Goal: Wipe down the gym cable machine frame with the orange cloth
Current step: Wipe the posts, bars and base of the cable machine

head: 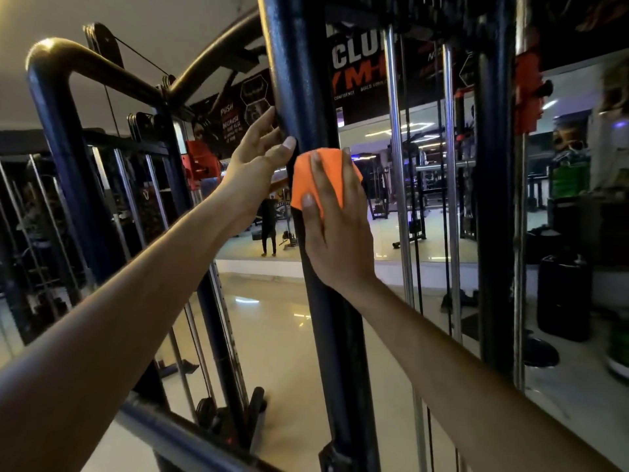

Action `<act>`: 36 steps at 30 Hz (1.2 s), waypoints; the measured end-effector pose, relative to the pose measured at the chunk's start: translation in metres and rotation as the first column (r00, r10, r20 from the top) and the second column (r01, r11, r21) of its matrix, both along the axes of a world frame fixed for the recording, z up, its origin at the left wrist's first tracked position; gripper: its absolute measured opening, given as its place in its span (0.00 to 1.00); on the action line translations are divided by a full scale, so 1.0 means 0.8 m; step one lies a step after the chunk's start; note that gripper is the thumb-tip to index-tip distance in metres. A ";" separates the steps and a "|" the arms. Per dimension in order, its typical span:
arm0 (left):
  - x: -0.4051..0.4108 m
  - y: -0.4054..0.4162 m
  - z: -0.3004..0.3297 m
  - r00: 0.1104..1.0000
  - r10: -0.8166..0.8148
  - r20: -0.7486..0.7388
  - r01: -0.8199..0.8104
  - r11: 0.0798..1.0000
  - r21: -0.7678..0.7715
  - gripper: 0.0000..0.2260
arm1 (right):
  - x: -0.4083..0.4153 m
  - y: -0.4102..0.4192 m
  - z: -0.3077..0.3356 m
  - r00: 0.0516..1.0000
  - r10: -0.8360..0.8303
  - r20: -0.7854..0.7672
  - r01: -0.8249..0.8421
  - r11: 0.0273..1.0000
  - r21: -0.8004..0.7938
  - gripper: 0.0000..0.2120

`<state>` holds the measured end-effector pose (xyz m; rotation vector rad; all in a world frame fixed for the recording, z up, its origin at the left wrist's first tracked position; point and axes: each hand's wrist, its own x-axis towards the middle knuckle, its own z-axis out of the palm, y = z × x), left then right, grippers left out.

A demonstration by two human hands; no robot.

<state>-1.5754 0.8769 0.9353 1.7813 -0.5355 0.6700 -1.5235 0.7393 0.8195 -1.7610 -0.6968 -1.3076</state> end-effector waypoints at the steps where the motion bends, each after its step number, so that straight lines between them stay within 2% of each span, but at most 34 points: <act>1: 0.001 0.000 -0.003 1.000 -0.009 -0.001 0.009 1.000 -0.002 0.30 | -0.002 0.000 -0.017 1.000 -0.014 -0.006 0.014 1.000 -0.005 0.28; 6: 0.002 0.004 -0.022 0.997 -0.064 -0.034 0.064 0.998 0.003 0.30 | -0.018 -0.002 -0.131 0.996 -0.004 -0.094 0.000 0.999 -0.044 0.30; 12: 0.000 0.006 -0.026 0.996 -0.062 -0.058 0.064 0.998 0.017 0.30 | -0.010 0.001 -0.033 0.998 0.006 -0.057 -0.007 1.000 -0.002 0.28; 14: -0.001 0.004 -0.026 0.997 -0.053 -0.056 0.053 0.998 0.013 0.30 | -0.006 0.000 -0.028 1.000 -0.016 -0.021 0.015 1.000 -0.022 0.28; 16: -0.003 0.002 -0.029 0.997 -0.036 -0.063 0.037 0.999 0.010 0.29 | -0.009 -0.002 -0.067 0.999 -0.028 -0.031 0.027 0.999 -0.046 0.29; 19: -0.008 -0.002 -0.047 0.996 -0.011 -0.088 0.013 1.000 0.015 0.29 | -0.024 -0.006 -0.183 0.993 0.001 -0.118 -0.010 0.997 -0.075 0.32; 21: -0.013 -0.004 -0.066 0.994 0.012 -0.108 -0.011 1.000 0.008 0.29 | -0.028 -0.011 -0.229 0.989 0.033 -0.144 -0.046 0.995 -0.087 0.31; 23: -0.018 -0.010 -0.080 0.989 0.037 -0.143 -0.038 0.999 -0.005 0.27 | -0.020 -0.013 -0.208 0.988 0.044 -0.149 -0.057 0.995 -0.084 0.30; 27: -0.026 -0.027 -0.097 0.981 0.083 -0.175 -0.088 0.996 -0.018 0.24 | -0.006 -0.012 -0.105 0.995 0.062 -0.084 -0.068 0.995 -0.068 0.29; 29: -0.027 -0.032 -0.100 0.977 0.113 -0.179 -0.120 0.992 -0.026 0.22 | -0.003 -0.014 -0.100 0.997 0.061 -0.054 -0.066 0.995 -0.079 0.30; 31: -0.029 -0.038 -0.108 0.973 0.136 -0.187 -0.143 0.989 -0.024 0.22 | -0.005 -0.020 -0.145 0.997 0.050 -0.066 -0.058 0.992 -0.111 0.30; 34: -0.031 -0.042 -0.131 0.963 0.169 -0.209 -0.179 0.983 -0.029 0.24 | -0.010 -0.033 -0.251 0.981 0.115 -0.156 -0.139 0.978 -0.156 0.30; 36: -0.034 -0.046 -0.147 0.955 0.188 -0.229 -0.204 0.978 -0.047 0.25 | -0.011 -0.039 -0.288 0.968 0.146 -0.205 -0.183 0.967 -0.177 0.30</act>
